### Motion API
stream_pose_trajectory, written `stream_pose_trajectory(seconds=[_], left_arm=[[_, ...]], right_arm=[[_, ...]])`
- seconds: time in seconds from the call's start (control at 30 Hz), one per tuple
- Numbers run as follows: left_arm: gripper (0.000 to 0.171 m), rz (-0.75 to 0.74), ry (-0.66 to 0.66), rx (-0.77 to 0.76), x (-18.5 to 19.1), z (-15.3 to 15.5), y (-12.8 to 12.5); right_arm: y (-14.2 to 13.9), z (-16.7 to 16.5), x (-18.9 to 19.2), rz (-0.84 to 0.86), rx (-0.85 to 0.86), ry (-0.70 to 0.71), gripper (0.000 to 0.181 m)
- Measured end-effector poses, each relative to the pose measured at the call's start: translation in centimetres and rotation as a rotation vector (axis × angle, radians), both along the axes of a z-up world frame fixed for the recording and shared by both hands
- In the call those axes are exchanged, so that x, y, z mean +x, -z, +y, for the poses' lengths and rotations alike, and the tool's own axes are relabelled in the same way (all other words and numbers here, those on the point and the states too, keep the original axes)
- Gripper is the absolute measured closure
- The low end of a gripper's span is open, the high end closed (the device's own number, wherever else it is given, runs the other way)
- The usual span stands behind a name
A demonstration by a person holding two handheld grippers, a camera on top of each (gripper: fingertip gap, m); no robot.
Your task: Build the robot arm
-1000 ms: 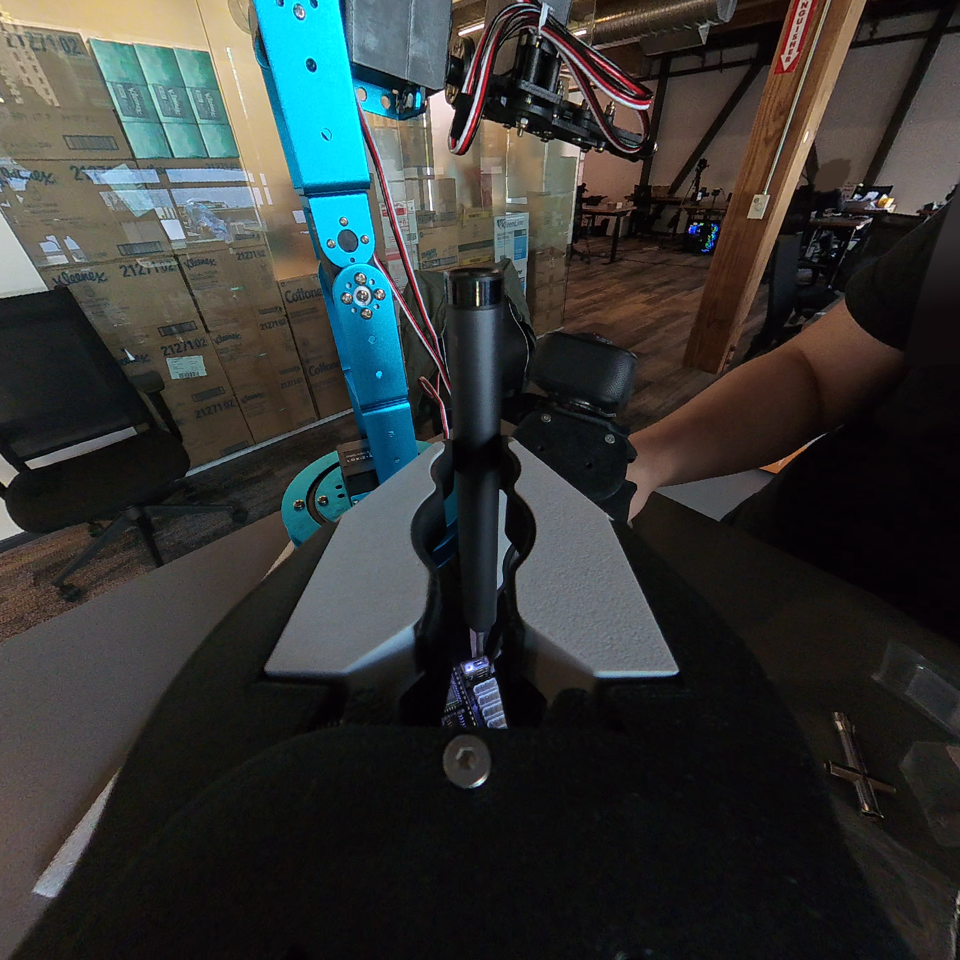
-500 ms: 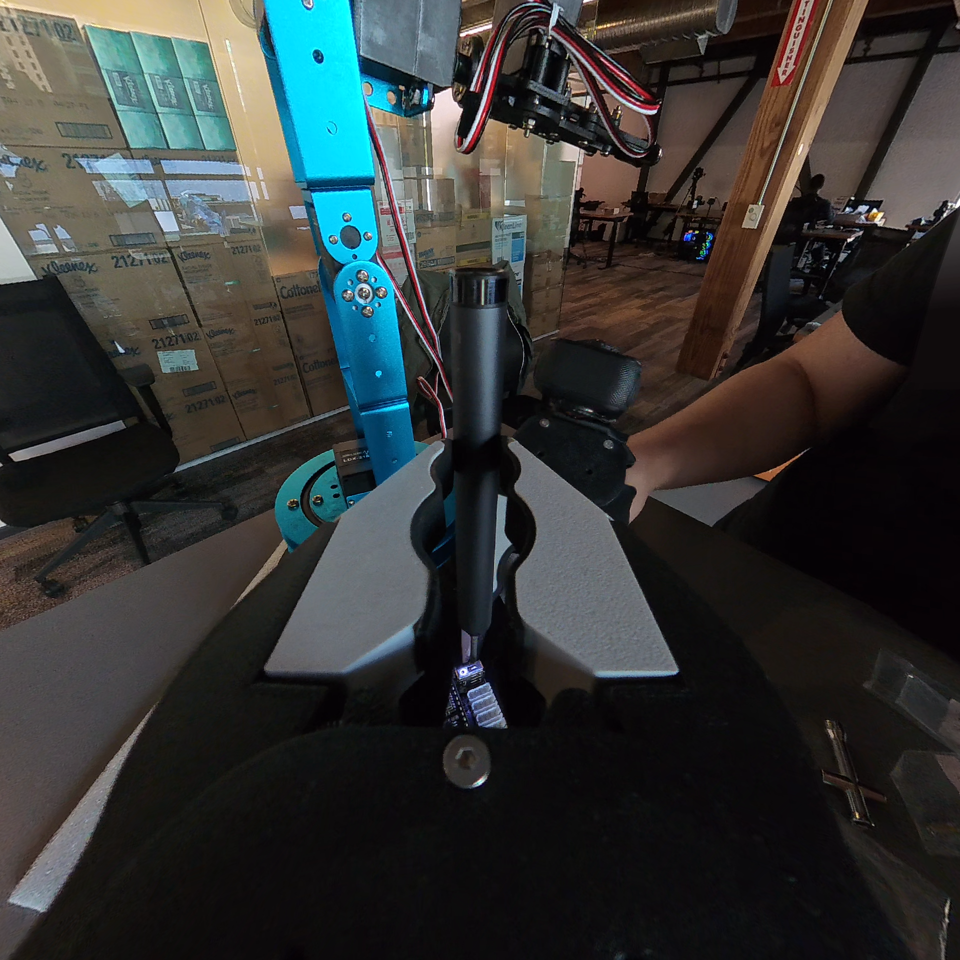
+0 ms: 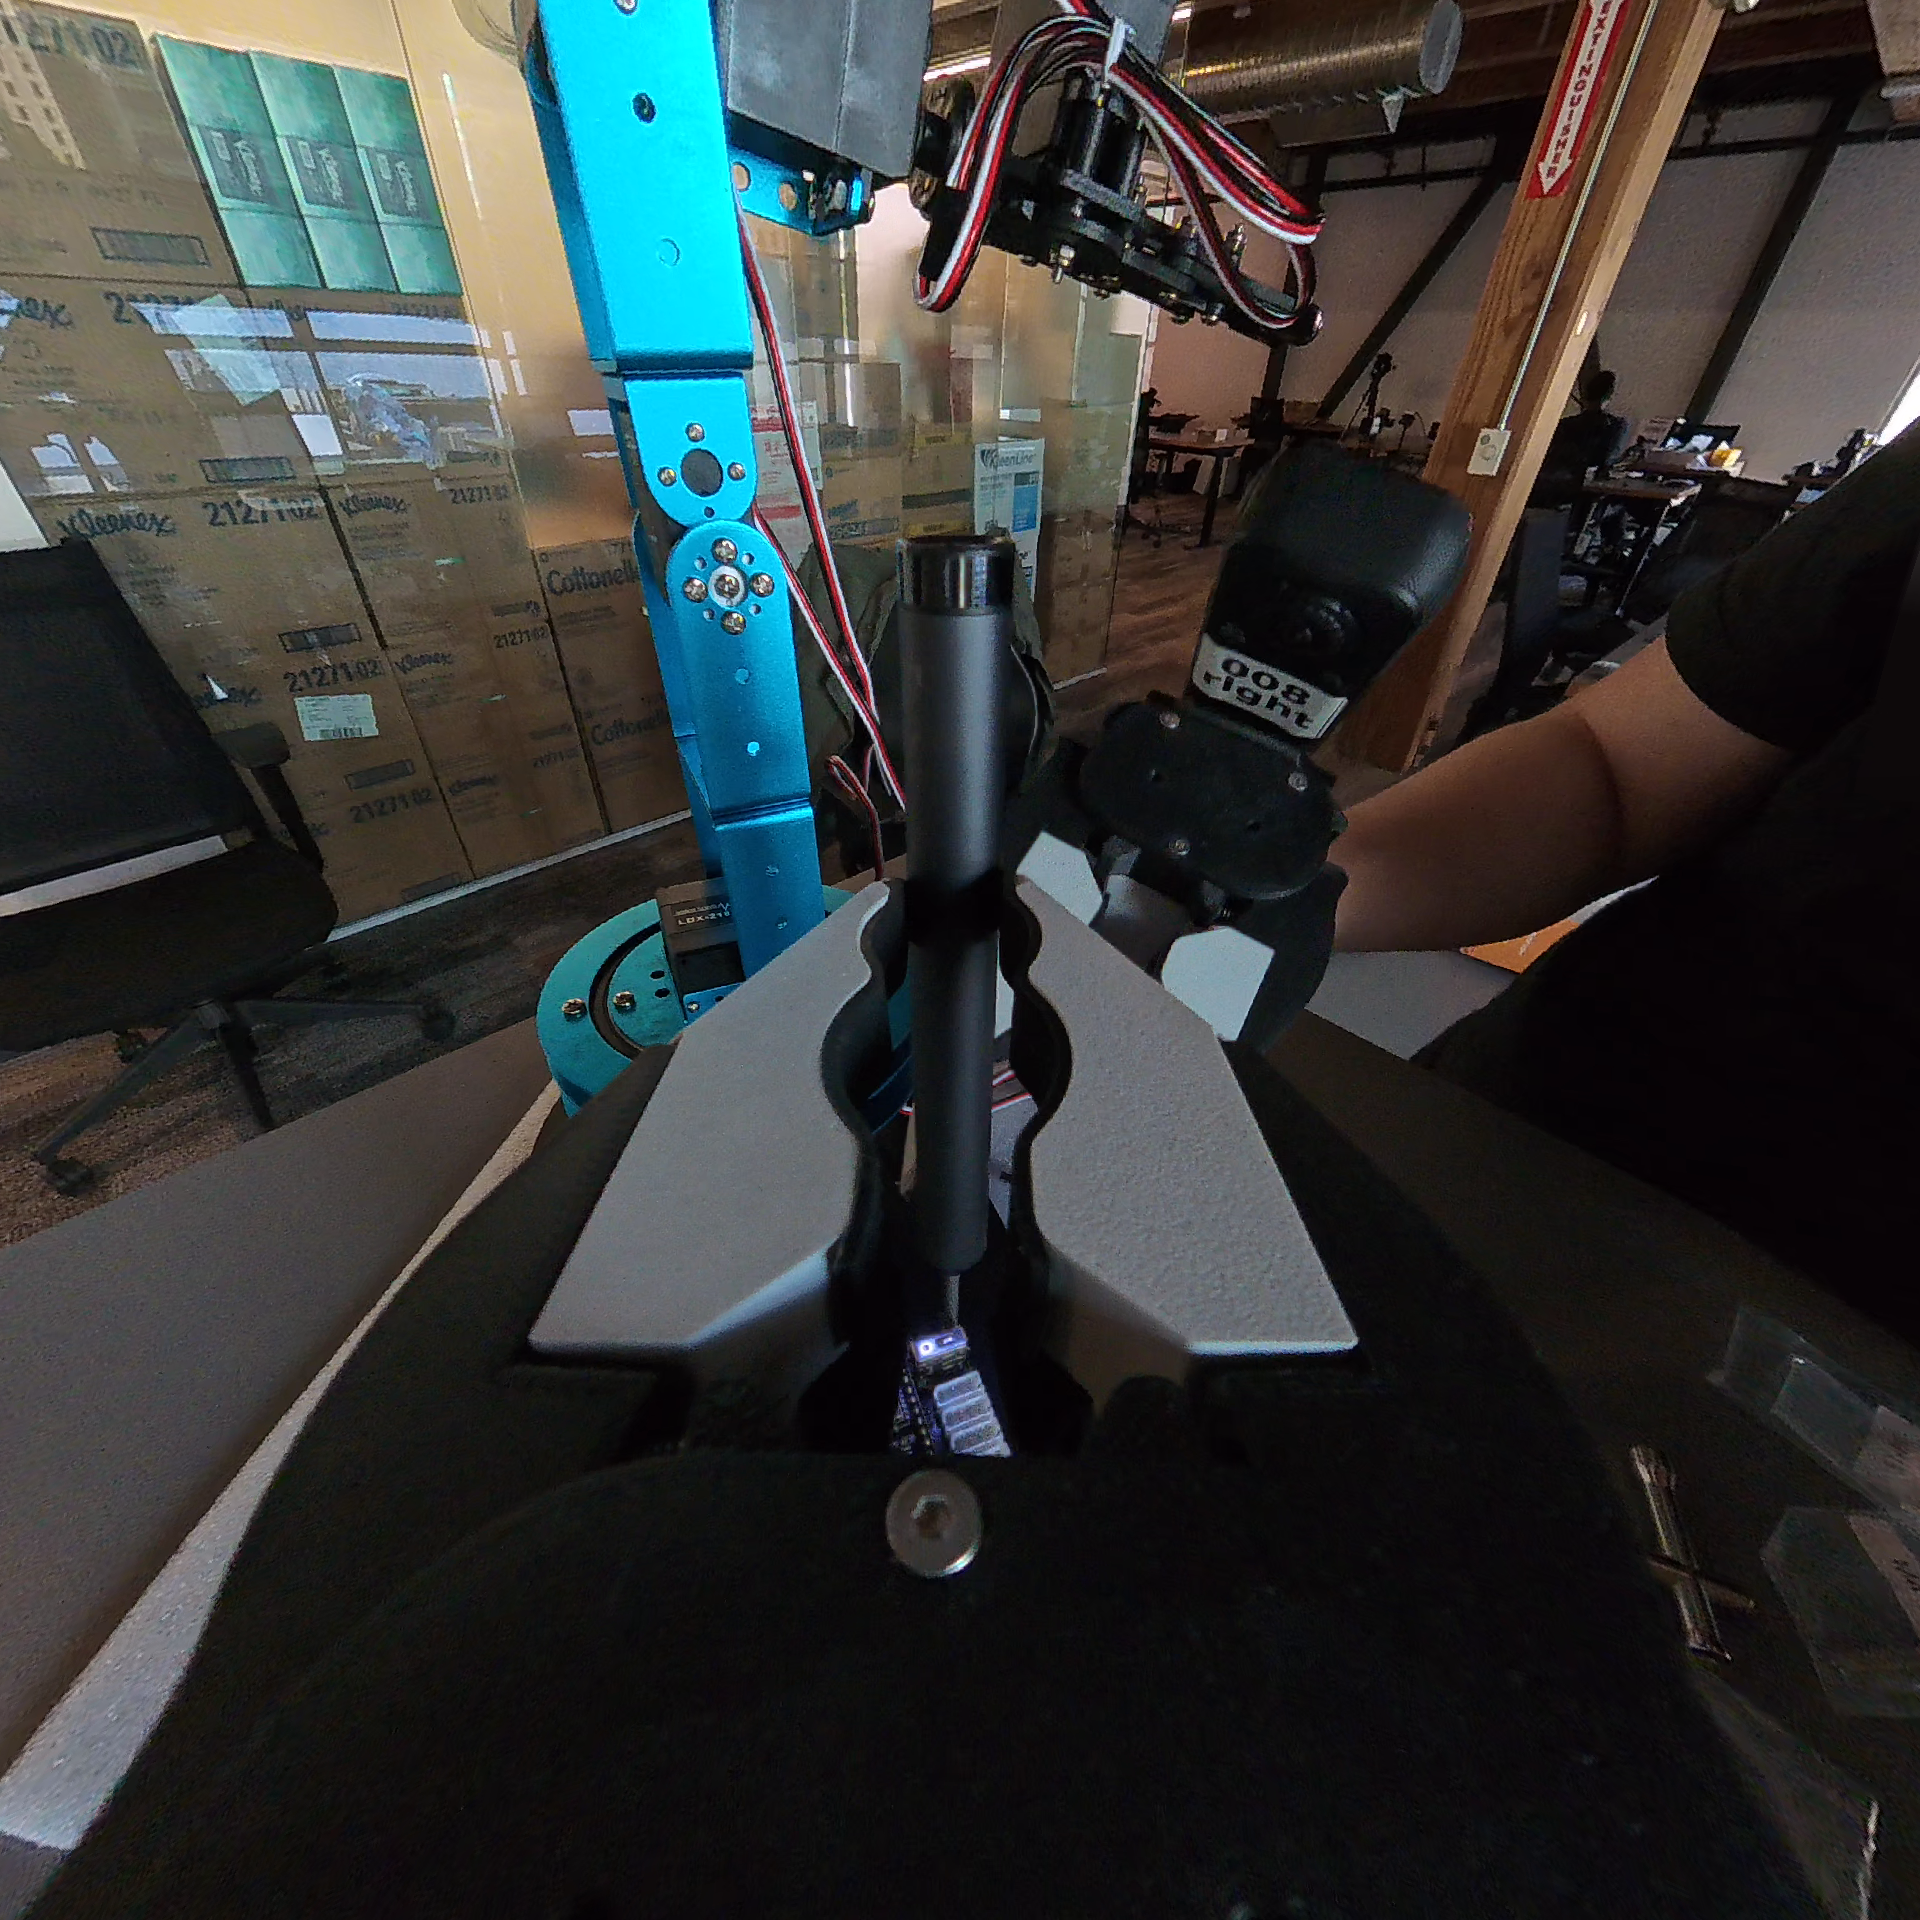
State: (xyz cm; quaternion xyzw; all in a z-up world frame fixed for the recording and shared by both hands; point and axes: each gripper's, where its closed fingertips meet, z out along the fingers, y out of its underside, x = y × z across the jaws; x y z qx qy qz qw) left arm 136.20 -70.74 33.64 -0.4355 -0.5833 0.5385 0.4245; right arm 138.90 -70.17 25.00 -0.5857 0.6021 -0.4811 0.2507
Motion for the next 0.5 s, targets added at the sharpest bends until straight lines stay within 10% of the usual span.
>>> stream_pose_trajectory(seconds=[0.5], left_arm=[[0.156,-0.014,0.014,-0.021,0.1,0.4,0.1]], right_arm=[[-1.4,-0.7,1.0,0.005,0.051,-0.035,0.161]])
